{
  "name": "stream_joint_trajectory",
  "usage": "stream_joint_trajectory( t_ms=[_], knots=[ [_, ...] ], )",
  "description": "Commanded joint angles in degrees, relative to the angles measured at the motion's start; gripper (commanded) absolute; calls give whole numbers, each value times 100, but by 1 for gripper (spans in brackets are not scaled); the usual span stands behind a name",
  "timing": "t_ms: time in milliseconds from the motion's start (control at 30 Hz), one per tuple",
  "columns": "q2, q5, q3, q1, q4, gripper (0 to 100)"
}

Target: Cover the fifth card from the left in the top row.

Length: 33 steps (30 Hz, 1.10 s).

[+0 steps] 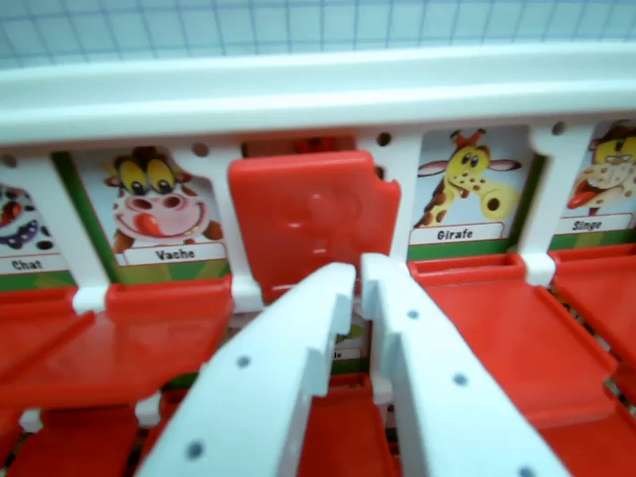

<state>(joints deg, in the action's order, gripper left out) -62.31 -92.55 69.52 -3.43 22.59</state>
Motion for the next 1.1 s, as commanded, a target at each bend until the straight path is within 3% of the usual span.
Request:
stream_joint_trajectory(
  t_ms=[0,600,800,1067],
  knots=[
    [-492,26,-176,35,-141,0],
    [211,9,-826,53,-158,0],
    [-562,53,-360,35,132,0],
    [-2566,255,343,97,984,0]
  ],
)
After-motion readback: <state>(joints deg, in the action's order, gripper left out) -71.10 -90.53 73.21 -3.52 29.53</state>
